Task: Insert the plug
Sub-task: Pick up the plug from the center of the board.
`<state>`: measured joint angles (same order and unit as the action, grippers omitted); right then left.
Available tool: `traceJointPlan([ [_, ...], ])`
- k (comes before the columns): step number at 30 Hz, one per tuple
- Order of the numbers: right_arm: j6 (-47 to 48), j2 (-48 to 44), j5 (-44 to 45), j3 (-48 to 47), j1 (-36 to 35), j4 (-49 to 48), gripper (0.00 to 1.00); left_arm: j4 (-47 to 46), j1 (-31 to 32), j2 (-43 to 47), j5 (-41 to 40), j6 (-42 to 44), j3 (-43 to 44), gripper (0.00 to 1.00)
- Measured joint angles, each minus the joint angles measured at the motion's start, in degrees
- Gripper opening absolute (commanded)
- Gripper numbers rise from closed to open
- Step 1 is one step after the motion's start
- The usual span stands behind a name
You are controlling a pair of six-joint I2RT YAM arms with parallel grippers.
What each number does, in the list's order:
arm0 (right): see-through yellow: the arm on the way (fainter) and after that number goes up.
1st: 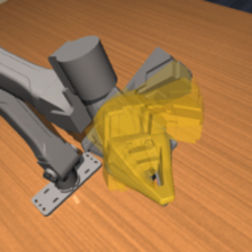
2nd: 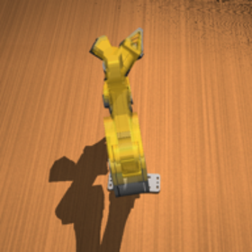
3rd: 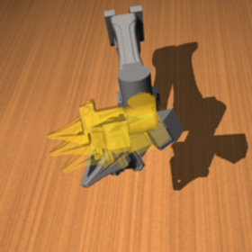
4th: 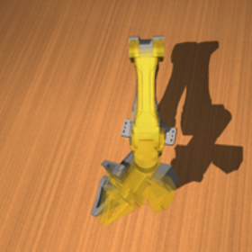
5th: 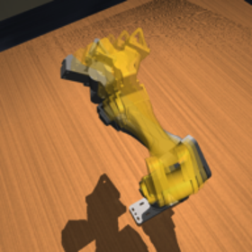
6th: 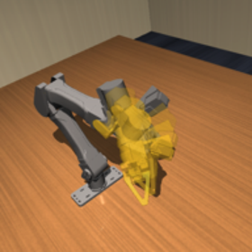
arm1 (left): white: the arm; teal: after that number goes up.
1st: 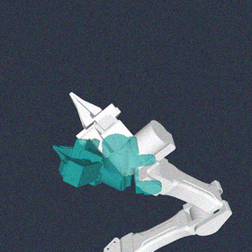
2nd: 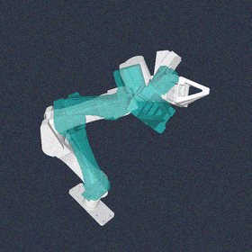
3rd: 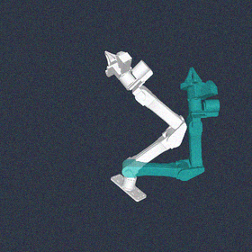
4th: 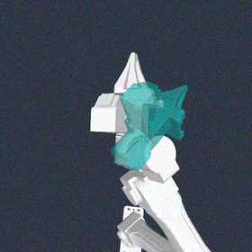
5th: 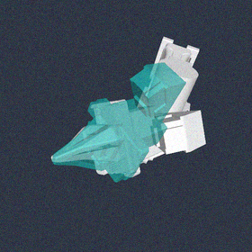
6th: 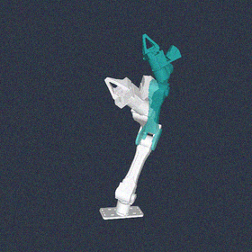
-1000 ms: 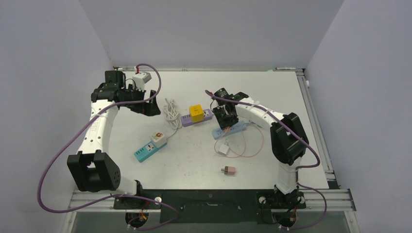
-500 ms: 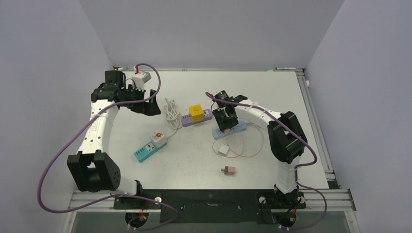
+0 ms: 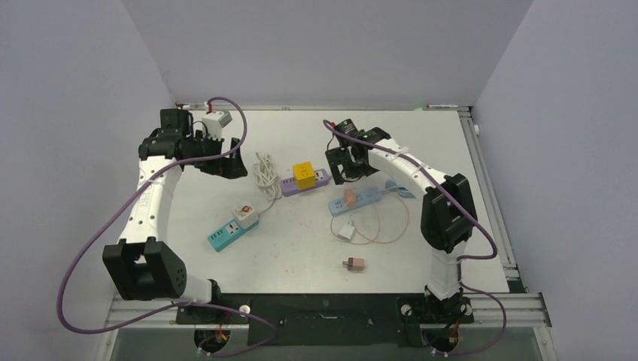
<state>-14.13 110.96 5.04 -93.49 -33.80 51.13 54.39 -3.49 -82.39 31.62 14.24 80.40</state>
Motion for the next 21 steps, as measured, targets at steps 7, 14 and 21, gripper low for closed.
traceJointPlan([
  [7, -4.4, -9.6, 12.7, -0.5, -9.0, 0.7, 0.99, 0.3, 0.0, 2.3, -1.7, -0.6, 0.5, 0.96],
  [14, -13.3, -16.5, 14.2, 9.0, -33.9, -7.2, 0.97, 0.3, 0.0, 3.7, -3.6, -2.5, 0.5, 0.96],
  [21, -17.9, -12.9, 10.5, 22.4, -34.0, -14.6, 0.99, 0.3, 0.0, 4.7, -5.6, -4.4, 0.5, 0.96],
])
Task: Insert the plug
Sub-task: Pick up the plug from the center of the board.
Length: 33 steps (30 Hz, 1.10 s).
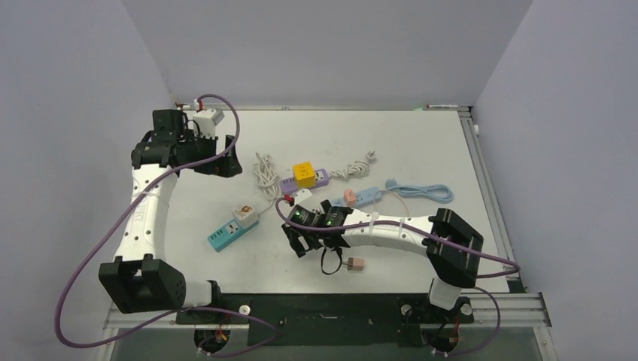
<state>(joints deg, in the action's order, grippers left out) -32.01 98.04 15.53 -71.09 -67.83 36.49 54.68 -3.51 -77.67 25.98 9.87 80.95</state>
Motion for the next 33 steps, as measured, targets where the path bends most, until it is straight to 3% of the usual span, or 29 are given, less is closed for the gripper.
traceJointPlan([
  [11, -0.3, -2.1, 1.1, 8.9, 6.8, -8.6, 0.95, 0.0, 0.0, 2.3, -1.8, -0.7, 0.0, 0.96],
  [21, -1.8, -10.9, 4.8, 9.9, 5.1, -5.1, 0.85, 0.0, 0.0, 2.7, -1.7, -0.7, 0.0, 0.96],
  [26, -3.1, -15.3, 5.1, 13.3, 3.8, -4.6, 0.72, 0.0, 0.0, 2.7, -1.6, -0.6, 0.0, 0.96],
  [33, -4.7, -20.1, 4.6, 20.8, 11.1, -4.3, 0.7, 0.0, 0.0, 2.7, -0.8, -0.6, 0.0, 0.96],
])
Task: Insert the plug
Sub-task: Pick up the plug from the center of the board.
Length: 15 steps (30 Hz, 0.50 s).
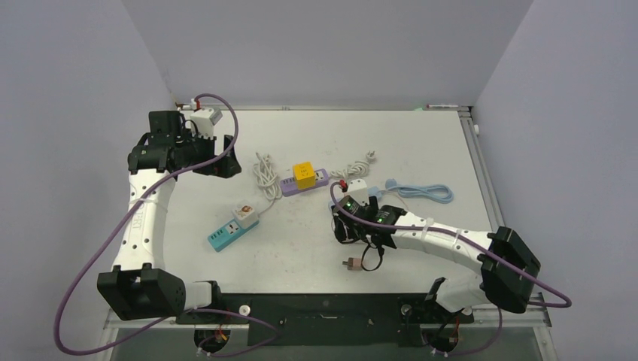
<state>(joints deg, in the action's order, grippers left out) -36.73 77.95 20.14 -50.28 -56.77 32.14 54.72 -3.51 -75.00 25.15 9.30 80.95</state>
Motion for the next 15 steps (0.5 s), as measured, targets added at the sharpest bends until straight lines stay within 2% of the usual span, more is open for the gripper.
traceJointPlan([
  [6, 0.0, 0.8, -0.8, 1.2, 1.6, -0.9, 0.7, 0.1, 0.0, 0.0, 1.8, -0.1, 0.0, 0.96],
  [15, -3.3, 8.1, 0.3, 1.3, 1.6, -3.7, 0.7, 0.9, 0.0, 0.0, 2.8, -0.1, 0.0, 0.96],
])
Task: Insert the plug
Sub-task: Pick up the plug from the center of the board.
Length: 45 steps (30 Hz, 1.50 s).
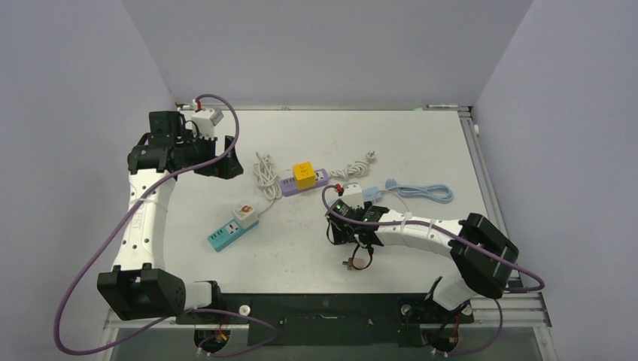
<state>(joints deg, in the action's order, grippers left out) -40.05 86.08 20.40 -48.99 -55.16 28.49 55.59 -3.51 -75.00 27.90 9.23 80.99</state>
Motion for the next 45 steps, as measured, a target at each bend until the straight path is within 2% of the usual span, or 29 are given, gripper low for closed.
traceJointPlan([
  [12, -5.3, 3.6, 5.1, -0.3, -0.7, -3.2, 0.68, 0.9, 0.0, 0.0, 1.1, 0.0, 0.8, 0.96],
  [25, -6.4, 9.0, 7.9, -3.1, -2.7, -4.2, 0.64, 1.0, 0.0, 0.3, 1.1, 0.1, 0.8, 0.96],
  [30, -8.0, 8.6, 9.4, -1.7, -3.4, -3.5, 0.64, 1.0, 0.0, 0.3, 1.3, 0.1, 0.7, 0.96],
  [36, -8.7, 3.9, 11.1, 1.6, -3.2, -1.1, 0.64, 1.0, 0.0, 0.3, 1.8, 0.0, 0.6, 0.96],
  [45, -7.5, 1.0, 12.0, 3.2, 0.6, -0.1, 0.63, 0.8, 0.0, 0.3, 2.4, 0.0, -0.2, 0.96],
])
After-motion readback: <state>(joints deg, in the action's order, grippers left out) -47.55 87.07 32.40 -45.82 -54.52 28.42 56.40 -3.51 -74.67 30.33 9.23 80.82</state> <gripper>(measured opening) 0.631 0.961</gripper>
